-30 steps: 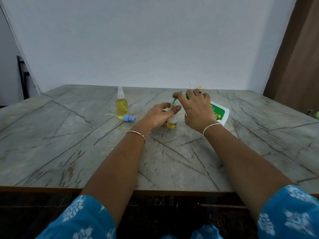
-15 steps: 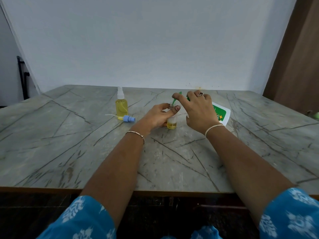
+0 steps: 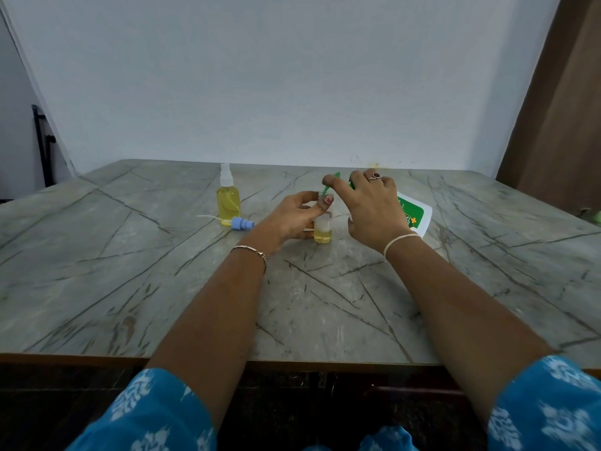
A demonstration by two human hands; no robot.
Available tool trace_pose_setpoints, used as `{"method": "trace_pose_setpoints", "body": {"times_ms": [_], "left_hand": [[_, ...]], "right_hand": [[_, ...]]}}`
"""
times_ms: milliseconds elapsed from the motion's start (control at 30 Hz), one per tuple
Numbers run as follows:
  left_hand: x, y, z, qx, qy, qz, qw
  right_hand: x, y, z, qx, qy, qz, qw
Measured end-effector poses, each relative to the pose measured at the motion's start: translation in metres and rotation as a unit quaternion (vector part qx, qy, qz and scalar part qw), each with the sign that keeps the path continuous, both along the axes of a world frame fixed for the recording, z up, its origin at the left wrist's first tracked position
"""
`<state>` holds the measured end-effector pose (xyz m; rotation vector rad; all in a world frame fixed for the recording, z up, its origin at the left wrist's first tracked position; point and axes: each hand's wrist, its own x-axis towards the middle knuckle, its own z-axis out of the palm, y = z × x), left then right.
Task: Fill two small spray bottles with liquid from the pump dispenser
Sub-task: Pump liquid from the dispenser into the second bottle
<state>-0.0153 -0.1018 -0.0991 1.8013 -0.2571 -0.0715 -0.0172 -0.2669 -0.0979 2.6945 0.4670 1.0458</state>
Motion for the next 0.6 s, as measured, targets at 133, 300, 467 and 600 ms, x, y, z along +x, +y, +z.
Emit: {"method": "trace_pose_setpoints", "body": {"times_ms": [133,300,467,600], "left_hand": [[-0.0008,0.0032,0.0007,-0.025,0.006,-0.013,1.0],[-0.0009,0.0027,0.0006,-0.032,0.008,-0.021,0.999],[0.0024,0.0025,0.0002,-0.026,0.019,-0.022,0.999],[0.0032,0.0027,0.0,-0.018,0.02,-0.021,0.999]], "right_hand": [[-0.0012,-0.0023,-0.0003,-0.003,-0.001,0.005,1.0],[-0.0005,-0.0028,-0.0003,0.001,0.001,0.0,1.0],[0.0,-0.0001,0.0013,0.013,0.002,-0.002,1.0],[0.0001,0.0015,0.0016,0.014,0.003,0.001,1.0]]}}
